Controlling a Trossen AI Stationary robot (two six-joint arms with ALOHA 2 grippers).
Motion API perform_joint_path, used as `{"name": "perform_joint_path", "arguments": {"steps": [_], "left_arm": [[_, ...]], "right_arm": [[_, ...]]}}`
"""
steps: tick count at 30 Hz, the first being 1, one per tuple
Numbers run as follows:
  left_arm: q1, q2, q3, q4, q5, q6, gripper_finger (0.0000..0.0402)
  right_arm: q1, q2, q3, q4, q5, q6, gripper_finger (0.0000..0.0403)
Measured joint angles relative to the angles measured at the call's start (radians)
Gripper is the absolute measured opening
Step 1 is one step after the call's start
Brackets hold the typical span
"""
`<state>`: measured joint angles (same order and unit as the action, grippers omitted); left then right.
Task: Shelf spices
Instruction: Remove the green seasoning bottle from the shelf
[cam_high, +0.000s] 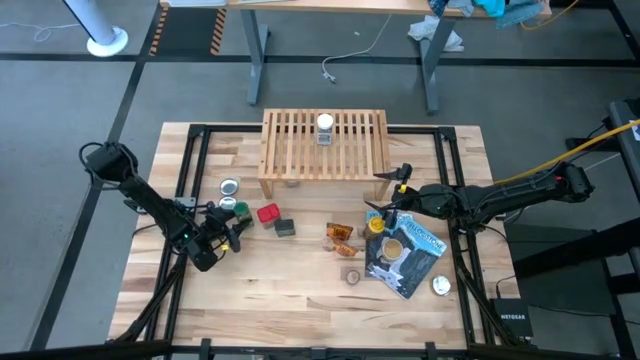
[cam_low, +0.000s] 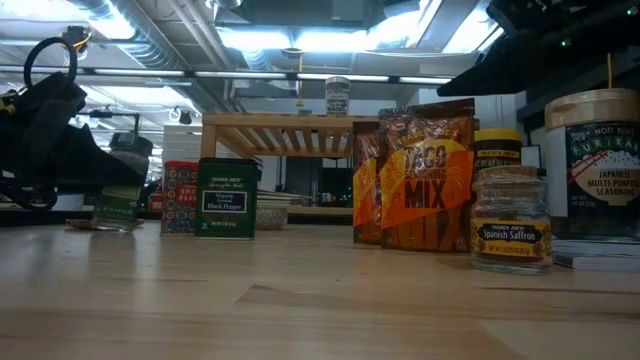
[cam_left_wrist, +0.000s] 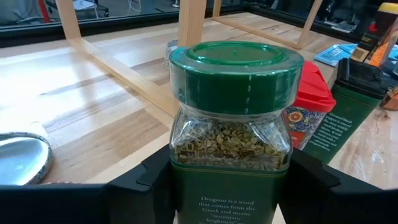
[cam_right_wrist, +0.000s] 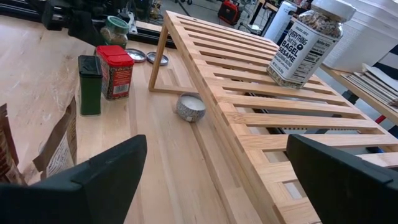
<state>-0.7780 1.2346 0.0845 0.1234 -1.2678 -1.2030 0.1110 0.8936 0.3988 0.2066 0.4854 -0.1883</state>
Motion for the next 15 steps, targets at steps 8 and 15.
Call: {"name": "perform_joint_path", "arguments": {"steps": [8,15], "left_arm": [[0.000,0.000,0.000,-0.009,-0.002,0.009,0.0293],[0.000,-0.001,0.000,0.038,-0.041,0.050,0.0335]], "right_arm": [[0.000,0.000,0.000,0.000,0.000,0.000,0.0392],[0.000,0.000,0.000,0.000,0.000,0.000,0.0392]]}}
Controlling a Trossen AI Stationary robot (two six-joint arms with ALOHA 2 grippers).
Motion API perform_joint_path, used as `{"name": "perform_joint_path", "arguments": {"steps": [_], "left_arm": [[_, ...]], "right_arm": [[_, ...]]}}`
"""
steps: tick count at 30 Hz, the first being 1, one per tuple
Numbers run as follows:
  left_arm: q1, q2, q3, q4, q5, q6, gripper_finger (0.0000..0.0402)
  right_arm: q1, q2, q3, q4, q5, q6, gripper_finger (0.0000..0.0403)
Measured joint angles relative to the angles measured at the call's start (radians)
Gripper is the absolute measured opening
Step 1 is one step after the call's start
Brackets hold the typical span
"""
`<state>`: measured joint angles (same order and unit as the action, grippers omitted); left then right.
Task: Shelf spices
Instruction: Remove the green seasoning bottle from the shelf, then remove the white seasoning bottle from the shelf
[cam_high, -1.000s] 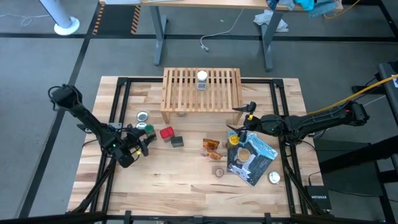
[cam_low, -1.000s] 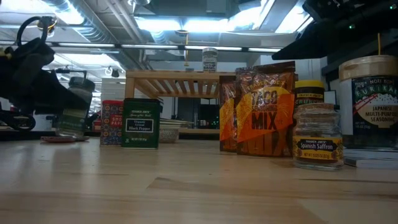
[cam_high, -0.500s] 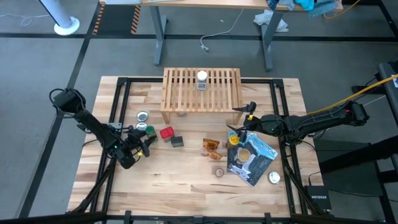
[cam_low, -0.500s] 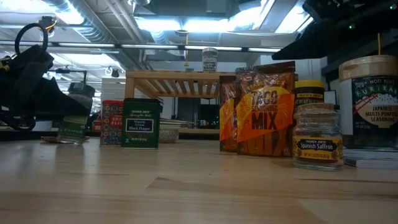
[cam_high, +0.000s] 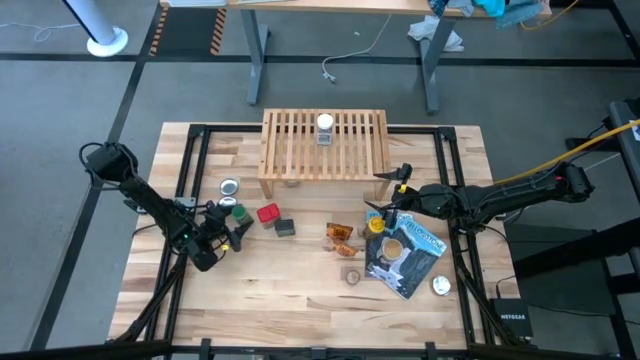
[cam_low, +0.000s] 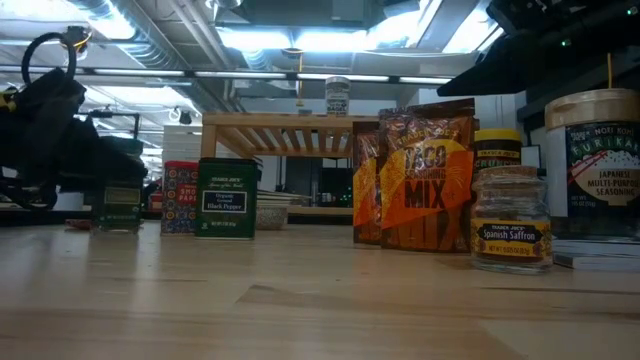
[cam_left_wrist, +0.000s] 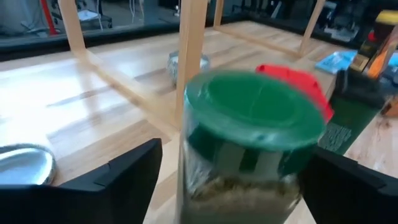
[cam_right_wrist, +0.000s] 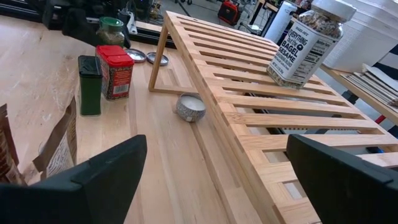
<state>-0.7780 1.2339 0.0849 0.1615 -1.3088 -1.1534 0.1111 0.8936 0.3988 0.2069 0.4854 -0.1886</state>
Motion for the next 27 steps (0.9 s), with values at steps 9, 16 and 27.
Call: {"name": "perform_joint_path", "arguments": {"steps": [9,16,27], "left_arm": [[-0.001,-0.003,0.001,0.229,-0.049,0.292,0.0340],[-0.001,-0.004,0.001,0.354,-0.080,0.447,0.0340],[0.000,-0.093,0.001,0.646,-0.082,0.955,0.0340]], "right_arm": [[0.000,0.000,0.000,0.000,0.000,0.000,0.0392],[0.000,0.000,0.000,0.000,0.000,0.000,0.0392],[0.000,0.000,0.000,0.000,0.000,0.000,0.0392]]}}
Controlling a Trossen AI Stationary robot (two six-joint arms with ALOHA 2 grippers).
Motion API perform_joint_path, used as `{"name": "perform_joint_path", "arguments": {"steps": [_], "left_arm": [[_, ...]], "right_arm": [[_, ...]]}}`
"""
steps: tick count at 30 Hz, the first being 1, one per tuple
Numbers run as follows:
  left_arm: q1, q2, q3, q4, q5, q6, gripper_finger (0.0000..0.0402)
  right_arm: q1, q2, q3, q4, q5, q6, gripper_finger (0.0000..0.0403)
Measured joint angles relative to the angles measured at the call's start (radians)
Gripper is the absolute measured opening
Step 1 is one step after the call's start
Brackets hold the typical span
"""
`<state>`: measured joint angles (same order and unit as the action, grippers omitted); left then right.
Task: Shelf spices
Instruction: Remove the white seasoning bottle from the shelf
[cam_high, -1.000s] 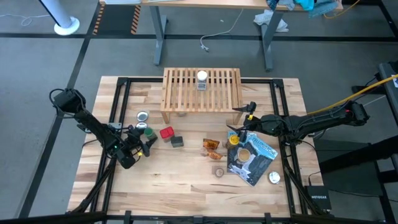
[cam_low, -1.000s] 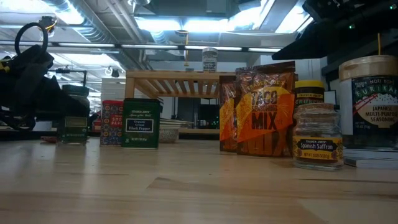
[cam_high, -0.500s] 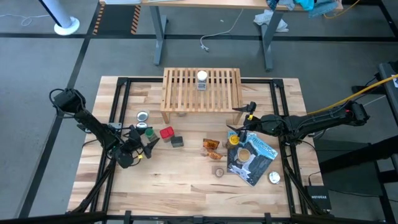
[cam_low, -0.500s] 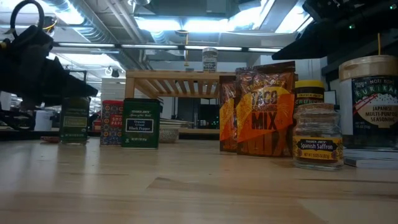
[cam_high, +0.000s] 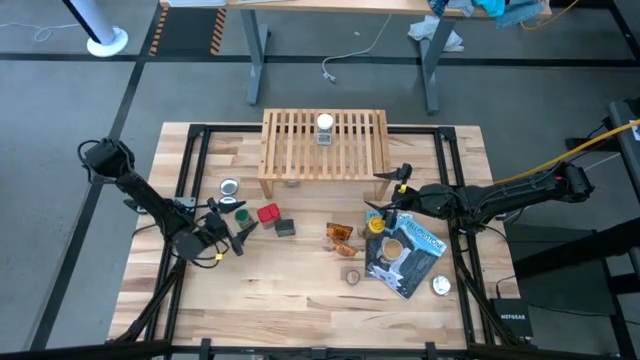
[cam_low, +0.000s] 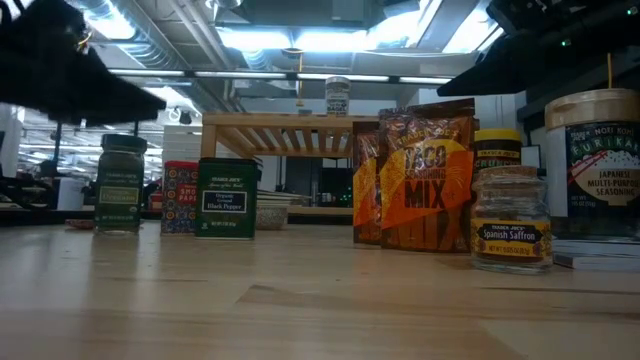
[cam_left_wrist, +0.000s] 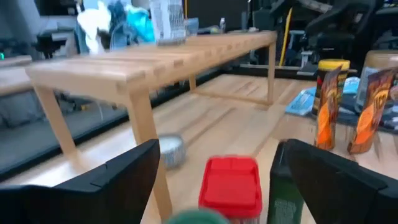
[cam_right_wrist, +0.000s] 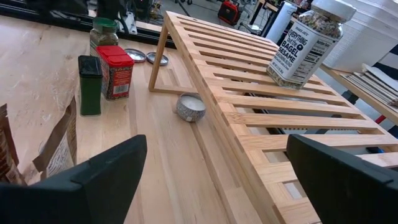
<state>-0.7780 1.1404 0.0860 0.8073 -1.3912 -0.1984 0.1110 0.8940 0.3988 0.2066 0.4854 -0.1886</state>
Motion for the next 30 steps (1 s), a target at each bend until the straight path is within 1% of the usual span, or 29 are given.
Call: {"name": "perform_joint_path", "arguments": {"steps": [2,4,8,10,13,15,17,20,25,30], "left_arm": [[0.000,-0.031,0.000,0.074,-0.005,0.118,0.0340],[0.000,-0.068,0.000,0.182,-0.011,0.257,0.0340],[0.000,-0.148,0.011,0.453,0.003,0.635,0.0340],[0.000,-0.185,0.035,0.548,0.048,0.840,0.0340],[0.000,-0.235,0.074,0.589,0.095,1.100,0.0340],[0.000,-0.265,0.099,0.590,0.096,1.212,0.0340],[0.000,-0.291,0.112,0.590,0.097,1.283,0.0340],[0.000,-0.328,0.119,0.590,0.098,1.330,0.0340],[0.000,-0.368,0.119,0.589,0.101,1.304,0.0340],[0.000,-0.377,0.120,0.589,0.113,1.285,0.0340]], "right_arm": [[0.000,0.000,0.000,0.000,0.000,0.000,0.0392],[0.000,0.000,0.000,0.000,0.000,0.000,0.0392],[0.000,0.000,0.000,0.000,0.000,0.000,0.0392],[0.000,0.000,0.000,0.000,0.000,0.000,0.0392],[0.000,0.000,0.000,0.000,0.000,0.000,0.0392],[0.000,0.000,0.000,0.000,0.000,0.000,0.0392],[0.000,0.000,0.000,0.000,0.000,0.000,0.0392],[0.000,0.000,0.000,0.000,0.000,0.000,0.0392],[0.000,0.000,0.000,0.000,0.000,0.000,0.0392],[0.000,0.000,0.000,0.008,0.000,0.000,0.0392]]}}
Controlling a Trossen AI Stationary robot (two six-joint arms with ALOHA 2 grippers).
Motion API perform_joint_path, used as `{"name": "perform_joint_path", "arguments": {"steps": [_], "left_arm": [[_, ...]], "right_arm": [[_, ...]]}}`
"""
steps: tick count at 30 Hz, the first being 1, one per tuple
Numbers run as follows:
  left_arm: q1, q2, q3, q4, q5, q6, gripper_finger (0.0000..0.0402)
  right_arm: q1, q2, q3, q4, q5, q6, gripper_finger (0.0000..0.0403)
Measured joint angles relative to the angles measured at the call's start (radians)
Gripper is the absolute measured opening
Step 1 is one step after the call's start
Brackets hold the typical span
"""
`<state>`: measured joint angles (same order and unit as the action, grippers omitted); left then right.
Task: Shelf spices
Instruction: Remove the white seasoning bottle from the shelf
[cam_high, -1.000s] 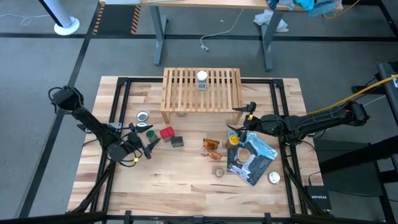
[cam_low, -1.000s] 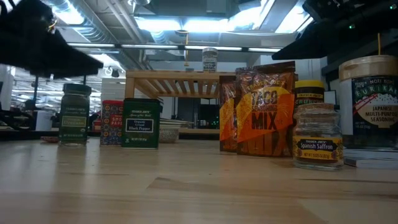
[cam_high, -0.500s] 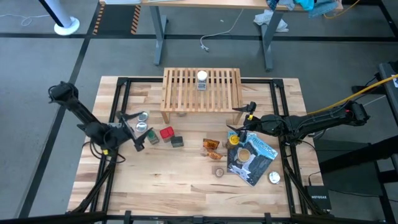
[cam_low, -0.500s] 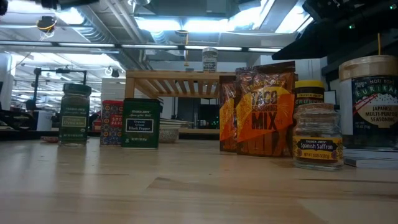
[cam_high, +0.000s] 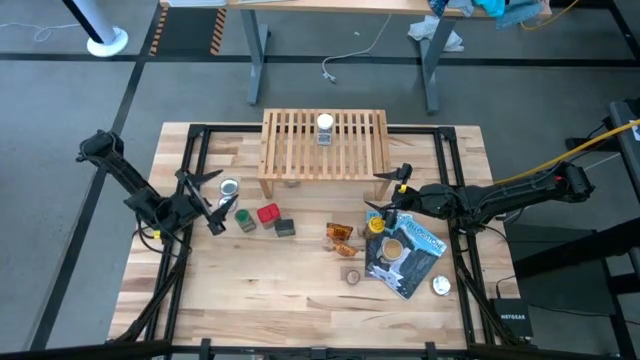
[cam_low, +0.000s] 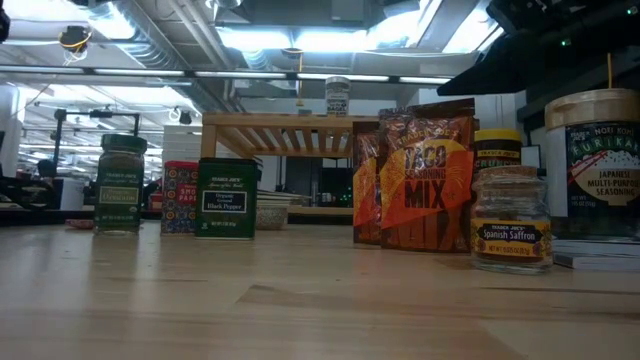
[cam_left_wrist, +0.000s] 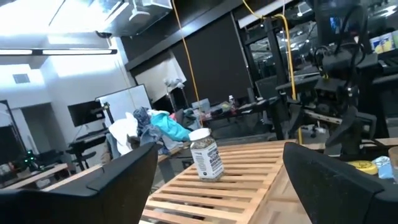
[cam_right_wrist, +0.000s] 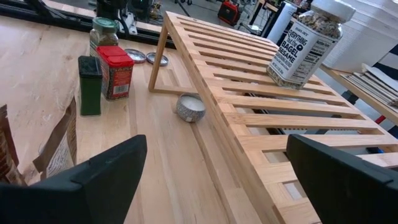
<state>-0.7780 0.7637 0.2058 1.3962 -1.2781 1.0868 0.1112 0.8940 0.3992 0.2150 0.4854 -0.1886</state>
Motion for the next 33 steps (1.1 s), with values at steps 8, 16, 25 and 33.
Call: {"name": "perform_joint_path", "arguments": {"steps": [8,16,25,33], "left_arm": [[0.000,-0.032,0.000,-0.002,0.025,-0.005,0.0340],[0.000,-0.072,0.000,0.000,0.026,-0.006,0.0340],[0.022,-0.072,0.000,-0.002,0.026,-0.032,0.0340],[0.035,-0.072,0.000,-0.002,0.026,-0.032,0.0340]], "right_arm": [[0.000,0.001,0.000,0.209,-0.054,0.009,0.0392],[0.000,0.008,0.002,0.580,0.017,0.073,0.0392],[-0.121,0.027,0.050,0.619,0.213,0.009,0.0392],[-0.144,0.057,0.077,0.616,0.205,0.132,0.0392]]}}
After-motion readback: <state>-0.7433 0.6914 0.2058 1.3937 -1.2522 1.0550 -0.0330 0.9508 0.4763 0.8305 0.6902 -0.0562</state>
